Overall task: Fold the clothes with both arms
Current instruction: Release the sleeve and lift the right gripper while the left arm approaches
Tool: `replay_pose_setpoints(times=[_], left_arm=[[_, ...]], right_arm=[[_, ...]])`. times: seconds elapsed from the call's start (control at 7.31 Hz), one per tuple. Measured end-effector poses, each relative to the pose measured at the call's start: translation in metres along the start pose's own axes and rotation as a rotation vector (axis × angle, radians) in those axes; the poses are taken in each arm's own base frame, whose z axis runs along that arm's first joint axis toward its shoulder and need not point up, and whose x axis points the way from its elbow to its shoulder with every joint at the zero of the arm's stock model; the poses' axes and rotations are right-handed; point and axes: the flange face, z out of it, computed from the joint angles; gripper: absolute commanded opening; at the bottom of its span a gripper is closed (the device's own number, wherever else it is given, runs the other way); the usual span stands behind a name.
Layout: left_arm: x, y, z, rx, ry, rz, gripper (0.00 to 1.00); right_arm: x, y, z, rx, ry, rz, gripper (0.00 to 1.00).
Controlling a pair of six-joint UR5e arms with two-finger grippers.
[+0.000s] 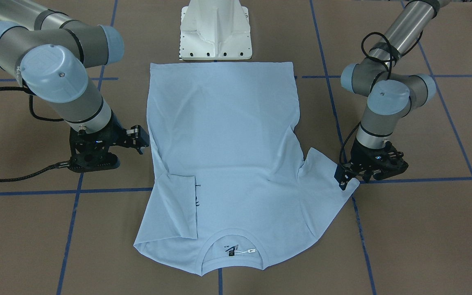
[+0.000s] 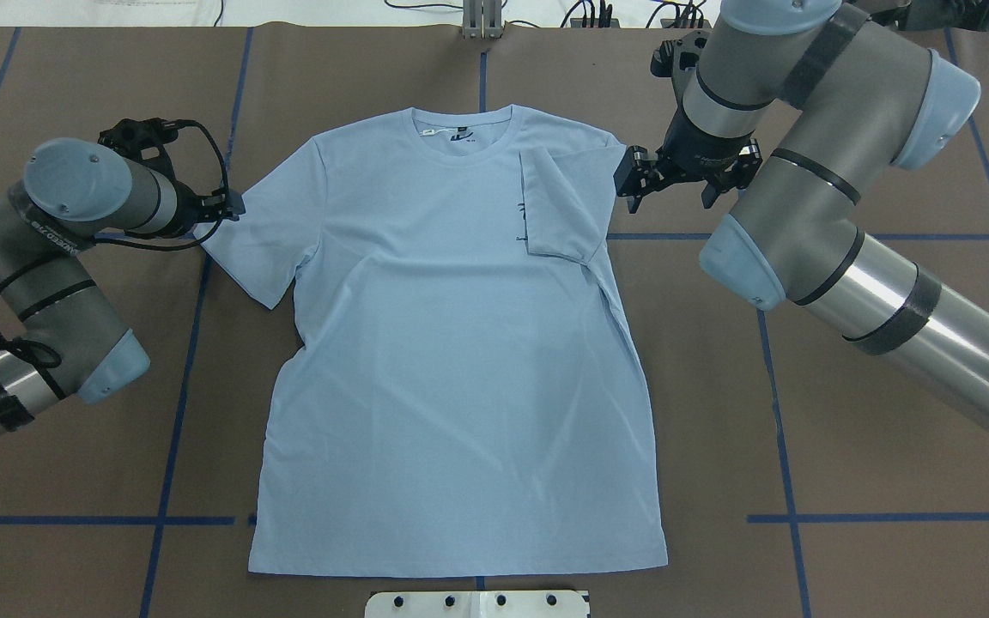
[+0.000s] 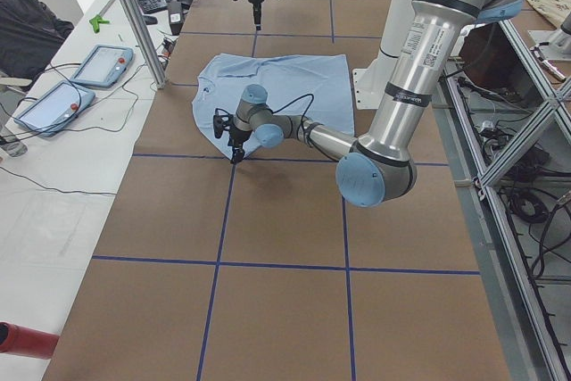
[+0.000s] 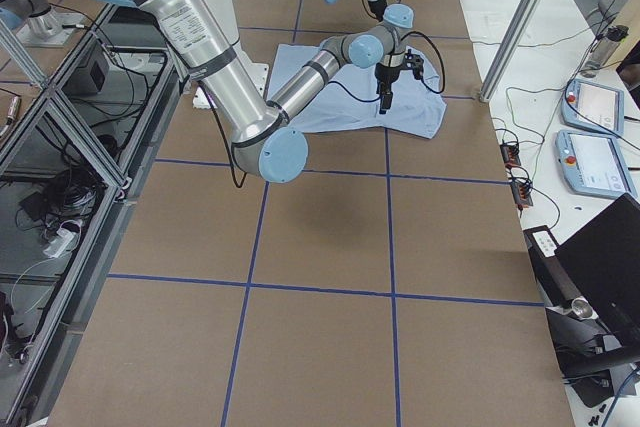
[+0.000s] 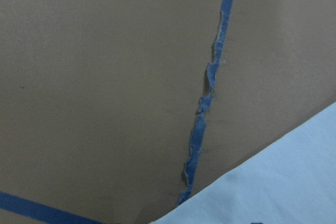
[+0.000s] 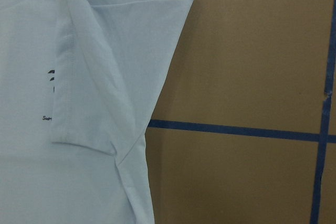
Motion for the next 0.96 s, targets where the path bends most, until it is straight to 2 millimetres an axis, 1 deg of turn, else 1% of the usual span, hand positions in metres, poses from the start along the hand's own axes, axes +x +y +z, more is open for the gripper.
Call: replay_pose_setpoints(times=[0.14,0.41,0.55,0.68,0.82,0.96], left_arm=[[-0.0051,0.0005,0.0047,-0.001,-0.005,0.0,0.74],[-0.0103,0.0011,0.0097,-0.002,-0.008,0.0,0.45],[-0.0098,0.0011,0.0093,-0.001,-0.006,0.001,0.29],[-0.0081,0.001,0.0078,-0.001,-0.001,0.002,0.2],[-0.0052,0.0006,0.0057,0.0,0.004,0.003,0.13],[-0.0021,0.0003,0.0034,0.0,0.01,0.004,0.0]], right_arm=[[-0.0014,0.0,-0.0007,0.006,-0.008,0.002,1.0],[-0.0038,-0.0002,-0.0022,0.01,-0.014,0.001,1.0],[-0.0047,-0.0003,-0.0031,0.011,-0.016,0.001,1.0],[-0.0049,-0.0002,-0.0034,0.012,-0.016,0.0,1.0],[-0.0045,-0.0002,-0.0031,0.012,-0.015,0.001,1.0],[-0.0037,-0.0002,-0.0023,0.011,-0.014,0.002,1.0]])
